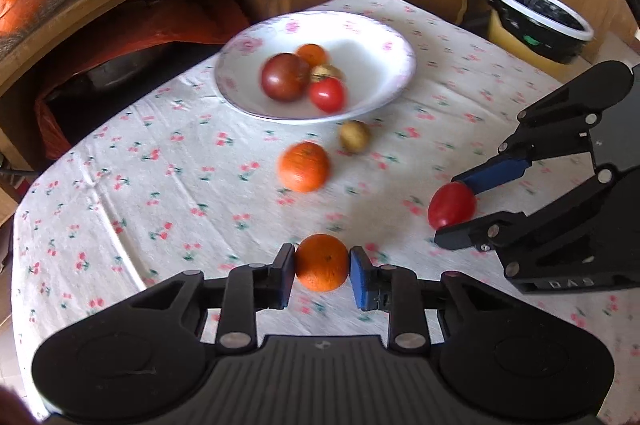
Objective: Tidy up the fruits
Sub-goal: 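Grasp a cherry tomato with the right tool while the left tool grasps a tangerine, then carry the tangerine and cherry tomato over the white bowl with both tools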
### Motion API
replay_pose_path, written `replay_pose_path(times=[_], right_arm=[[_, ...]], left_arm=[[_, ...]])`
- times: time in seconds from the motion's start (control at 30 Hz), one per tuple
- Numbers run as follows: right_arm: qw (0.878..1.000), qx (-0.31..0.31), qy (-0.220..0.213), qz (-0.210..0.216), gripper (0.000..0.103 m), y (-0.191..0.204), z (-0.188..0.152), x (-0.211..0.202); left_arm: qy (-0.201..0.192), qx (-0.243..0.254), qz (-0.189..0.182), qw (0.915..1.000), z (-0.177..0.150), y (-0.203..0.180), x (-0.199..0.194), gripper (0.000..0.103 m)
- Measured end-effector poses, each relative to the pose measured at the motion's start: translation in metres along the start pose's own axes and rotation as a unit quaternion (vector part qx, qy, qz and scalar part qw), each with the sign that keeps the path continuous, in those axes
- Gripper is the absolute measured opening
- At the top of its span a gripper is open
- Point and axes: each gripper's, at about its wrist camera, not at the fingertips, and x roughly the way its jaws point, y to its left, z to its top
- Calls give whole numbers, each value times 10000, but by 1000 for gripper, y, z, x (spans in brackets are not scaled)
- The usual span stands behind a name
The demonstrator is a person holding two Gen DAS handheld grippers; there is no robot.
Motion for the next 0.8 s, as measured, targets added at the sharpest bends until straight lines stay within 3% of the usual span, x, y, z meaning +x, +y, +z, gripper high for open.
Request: replay_pose_path(times=[0.13,0.23,0.6,0.8], right_arm=[[9996,60,96,-256,30,4,-14,-15],[9988,-55,304,-374,30,8,-18,-15],[9996,135,183,-164,31,-4,-21,-12],[9996,-8,185,-210,30,1,-20,-12]], left_arm=[[150,333,-142,9992,-4,-23,-1,38],[177,615,-4,9979,-4,-38,-1,38],[170,251,-240,9993,-9,-24,-1,43],[155,283,-148,9994,-9,-28,-1,42]])
